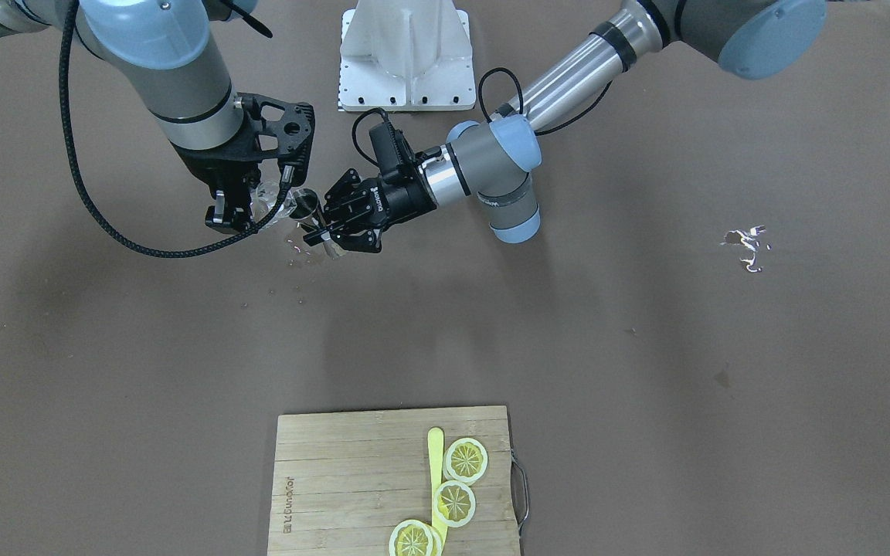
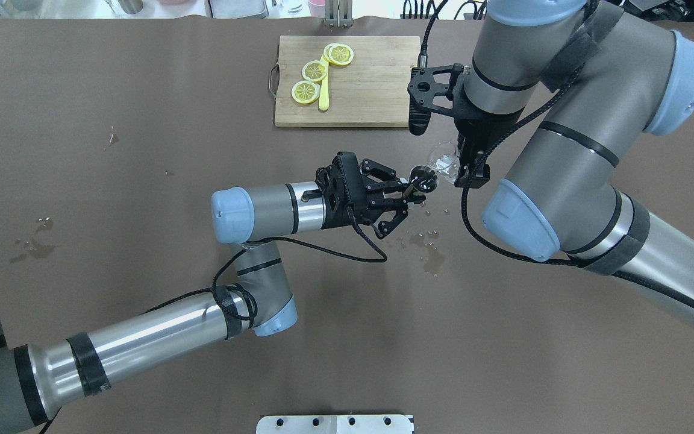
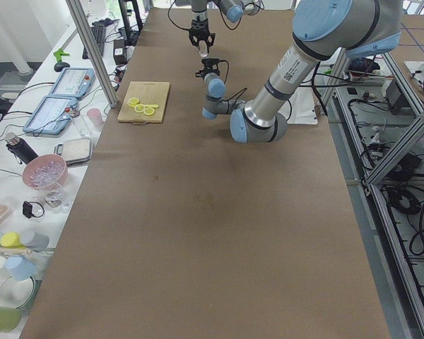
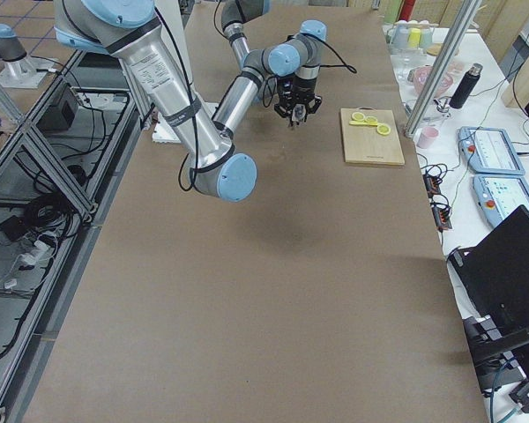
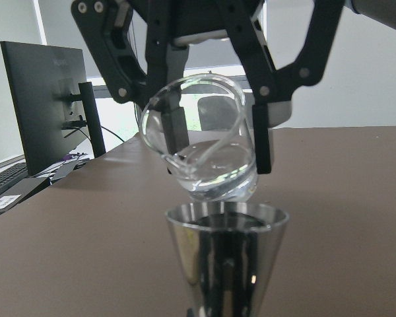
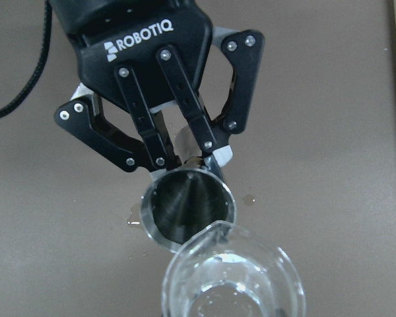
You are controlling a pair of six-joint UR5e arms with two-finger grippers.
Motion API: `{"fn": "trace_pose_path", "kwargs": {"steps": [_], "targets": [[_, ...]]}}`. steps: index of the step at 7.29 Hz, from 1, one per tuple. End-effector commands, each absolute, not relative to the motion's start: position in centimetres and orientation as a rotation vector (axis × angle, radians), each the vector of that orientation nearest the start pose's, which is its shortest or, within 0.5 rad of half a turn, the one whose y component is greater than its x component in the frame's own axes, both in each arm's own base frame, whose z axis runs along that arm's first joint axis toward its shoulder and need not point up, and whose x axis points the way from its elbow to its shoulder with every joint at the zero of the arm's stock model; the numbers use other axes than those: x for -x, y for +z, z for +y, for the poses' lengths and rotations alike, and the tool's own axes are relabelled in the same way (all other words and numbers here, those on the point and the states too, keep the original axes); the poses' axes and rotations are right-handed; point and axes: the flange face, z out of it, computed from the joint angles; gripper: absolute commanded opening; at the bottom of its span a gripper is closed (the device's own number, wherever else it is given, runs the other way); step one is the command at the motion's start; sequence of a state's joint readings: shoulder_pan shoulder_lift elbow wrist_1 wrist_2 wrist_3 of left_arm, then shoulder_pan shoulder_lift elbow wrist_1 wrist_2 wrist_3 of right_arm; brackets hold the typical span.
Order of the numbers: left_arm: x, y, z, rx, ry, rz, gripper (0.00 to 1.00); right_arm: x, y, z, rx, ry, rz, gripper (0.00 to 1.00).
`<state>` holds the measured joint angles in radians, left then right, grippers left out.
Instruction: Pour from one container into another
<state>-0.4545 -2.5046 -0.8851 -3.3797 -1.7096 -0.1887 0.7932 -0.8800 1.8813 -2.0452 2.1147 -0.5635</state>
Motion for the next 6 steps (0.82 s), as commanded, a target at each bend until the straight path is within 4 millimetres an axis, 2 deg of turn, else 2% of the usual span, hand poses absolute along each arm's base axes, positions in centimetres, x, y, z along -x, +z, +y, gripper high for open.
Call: {"fn": "trace_pose_path", "kwargs": {"steps": [1,6], "targets": [[-63.42,18.58,-43.83,-1.642,0.699,1.368,0.00,37.71,18.06,-48.73,-0.465,-1.443,-0.615,0.00],[-63.48,18.67,-43.60,-1.644,0.699,1.374,0.00,38.24,17.19,-47.97,-0.403,-1.517,-0.557,0.00]]}}
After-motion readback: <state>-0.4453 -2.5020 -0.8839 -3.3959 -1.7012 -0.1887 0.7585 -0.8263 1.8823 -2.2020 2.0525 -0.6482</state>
